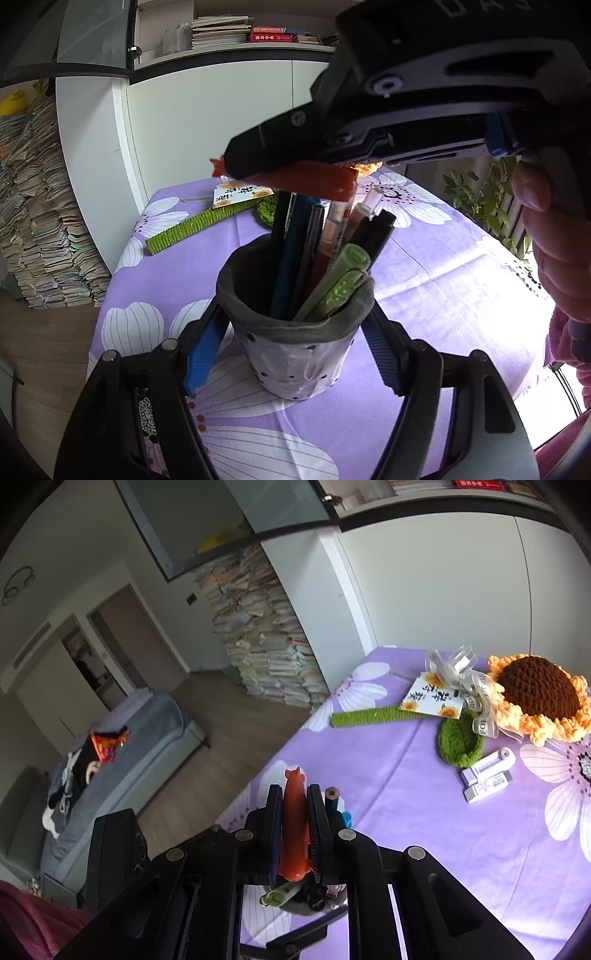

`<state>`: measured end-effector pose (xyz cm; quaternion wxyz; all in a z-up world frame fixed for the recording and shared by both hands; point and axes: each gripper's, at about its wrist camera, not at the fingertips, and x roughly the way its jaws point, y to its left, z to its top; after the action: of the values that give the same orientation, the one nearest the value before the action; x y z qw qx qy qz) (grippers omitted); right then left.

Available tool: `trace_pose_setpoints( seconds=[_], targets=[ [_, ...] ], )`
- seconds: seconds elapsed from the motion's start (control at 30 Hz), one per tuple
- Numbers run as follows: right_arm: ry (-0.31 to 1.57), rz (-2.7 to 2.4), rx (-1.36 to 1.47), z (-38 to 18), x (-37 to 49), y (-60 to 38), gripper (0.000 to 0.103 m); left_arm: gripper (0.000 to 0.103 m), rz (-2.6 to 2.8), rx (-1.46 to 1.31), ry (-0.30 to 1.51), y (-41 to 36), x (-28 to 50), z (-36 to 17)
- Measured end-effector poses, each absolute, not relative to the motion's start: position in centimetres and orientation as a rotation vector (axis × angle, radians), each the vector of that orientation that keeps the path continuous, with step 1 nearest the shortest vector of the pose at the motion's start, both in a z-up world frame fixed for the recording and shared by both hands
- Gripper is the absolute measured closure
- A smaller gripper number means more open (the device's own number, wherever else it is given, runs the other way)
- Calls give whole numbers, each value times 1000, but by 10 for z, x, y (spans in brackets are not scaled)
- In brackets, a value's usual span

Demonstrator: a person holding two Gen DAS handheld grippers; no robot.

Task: Organize stationery
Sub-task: 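Lift the orange marker and drop it into the pen holder cup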

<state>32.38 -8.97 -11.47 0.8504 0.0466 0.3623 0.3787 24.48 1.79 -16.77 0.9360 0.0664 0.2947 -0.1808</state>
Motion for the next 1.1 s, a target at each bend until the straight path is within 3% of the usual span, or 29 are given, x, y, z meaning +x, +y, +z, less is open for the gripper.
trace_pose_setpoints(
  seconds=[0.37, 0.57, 0.83, 1.1],
  targets=[
    [688, 868, 195, -100, 321, -101, 89, 31, -371, 136, 597, 18, 244, -168],
    [785, 854, 120, -110, 323, -90, 89, 31, -372, 139, 601, 17, 244, -167],
    [913, 763, -238, -104, 313, -65, 89, 30, -381, 132, 591, 17, 243, -168],
    [1201, 819, -445, -112, 337, -39, 89, 30, -382, 129, 596, 17, 244, -168]
  ],
)
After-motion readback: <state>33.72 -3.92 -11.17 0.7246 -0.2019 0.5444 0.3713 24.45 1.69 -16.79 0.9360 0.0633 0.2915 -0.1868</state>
